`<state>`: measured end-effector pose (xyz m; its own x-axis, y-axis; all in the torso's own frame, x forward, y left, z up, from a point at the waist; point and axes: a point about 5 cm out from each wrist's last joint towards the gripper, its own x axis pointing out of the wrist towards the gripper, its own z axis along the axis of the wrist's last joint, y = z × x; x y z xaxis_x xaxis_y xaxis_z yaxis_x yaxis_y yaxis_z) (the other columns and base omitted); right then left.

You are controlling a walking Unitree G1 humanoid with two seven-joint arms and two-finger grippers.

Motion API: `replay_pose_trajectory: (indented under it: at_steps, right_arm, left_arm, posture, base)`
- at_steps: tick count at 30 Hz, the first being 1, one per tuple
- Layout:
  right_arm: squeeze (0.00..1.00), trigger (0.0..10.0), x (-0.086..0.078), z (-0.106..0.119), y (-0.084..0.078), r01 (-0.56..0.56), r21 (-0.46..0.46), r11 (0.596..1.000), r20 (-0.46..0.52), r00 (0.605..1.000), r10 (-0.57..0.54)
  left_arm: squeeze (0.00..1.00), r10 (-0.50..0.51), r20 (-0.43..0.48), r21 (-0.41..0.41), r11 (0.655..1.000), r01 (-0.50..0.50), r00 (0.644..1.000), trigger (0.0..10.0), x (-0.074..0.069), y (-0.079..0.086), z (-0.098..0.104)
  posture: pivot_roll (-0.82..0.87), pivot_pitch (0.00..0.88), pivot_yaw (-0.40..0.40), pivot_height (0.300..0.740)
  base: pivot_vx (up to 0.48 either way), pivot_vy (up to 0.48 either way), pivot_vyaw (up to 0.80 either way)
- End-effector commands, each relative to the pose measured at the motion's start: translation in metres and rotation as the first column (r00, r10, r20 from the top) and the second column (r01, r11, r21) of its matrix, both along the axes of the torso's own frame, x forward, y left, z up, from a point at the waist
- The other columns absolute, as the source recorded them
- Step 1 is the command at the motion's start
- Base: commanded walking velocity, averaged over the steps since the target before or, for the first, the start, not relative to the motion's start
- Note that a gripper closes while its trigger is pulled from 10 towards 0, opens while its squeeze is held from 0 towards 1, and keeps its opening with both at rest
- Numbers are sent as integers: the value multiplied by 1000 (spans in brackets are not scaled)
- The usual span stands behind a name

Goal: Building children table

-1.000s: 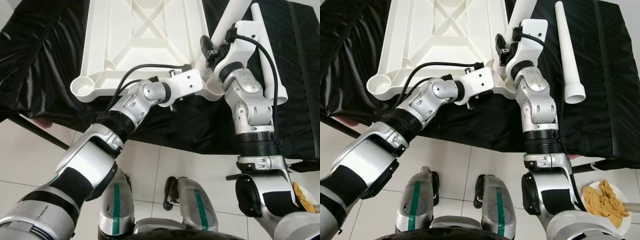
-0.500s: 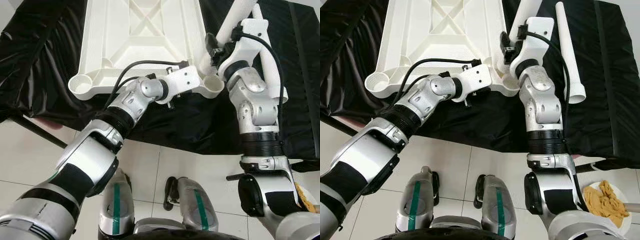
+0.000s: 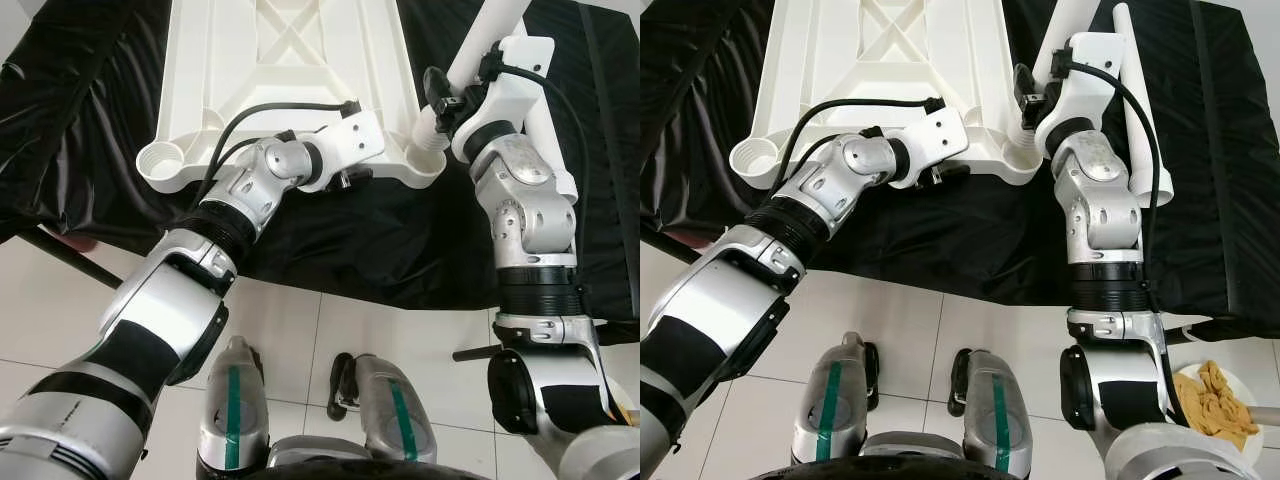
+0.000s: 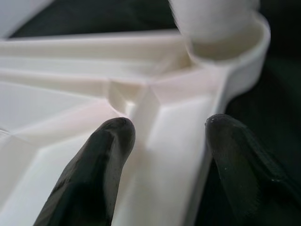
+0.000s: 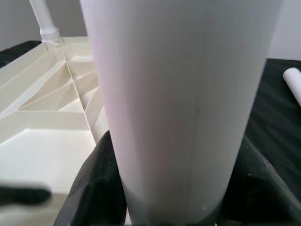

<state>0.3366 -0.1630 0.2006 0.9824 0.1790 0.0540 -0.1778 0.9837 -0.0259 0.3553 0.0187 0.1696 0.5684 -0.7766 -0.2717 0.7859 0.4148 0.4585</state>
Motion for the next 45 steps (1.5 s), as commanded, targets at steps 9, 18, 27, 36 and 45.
replay_pose_trajectory:
  at_steps: [9, 18, 27, 36, 45]
  right_arm:
    - [0, 10000, -5, -4, 0, -41, -31, 999, -21, 999, 41]
    - [0, 10000, -4, -12, -2, -38, -39, 999, -41, 998, 36]
    - [0, 10000, -3, -17, -3, -38, -37, 999, -45, 998, 36]
    - [0, 10000, -5, -24, 1, -94, -79, 992, -52, 995, 90]
    - [0, 10000, -11, -33, 3, -136, -121, 983, -59, 990, 129]
  left_arm:
    - [0, -44, -8, -288, 957, 40, 999, 10000, -16, -3, 52]
    - [0, -23, -25, -397, 918, 11, 999, 10000, -30, 2, 64]
    - [0, -60, -107, -356, 934, 18, 992, 10000, -53, 8, 39]
    - [0, -52, -159, -299, 954, 2, 986, 10000, -66, 15, 20]
    - [0, -26, -157, -299, 954, -22, 987, 10000, -68, 18, 25]
  posture:
    - [67, 71, -31, 740]
    - [72, 61, -41, 740]
    - [75, 54, -48, 740]
    - [79, 54, -55, 740]
    - [79, 66, -51, 740]
  base:
    - [0, 0, 0]
    - [0, 0, 0]
    - [0, 0, 0]
    - [0, 0, 0]
    - [0, 0, 0]
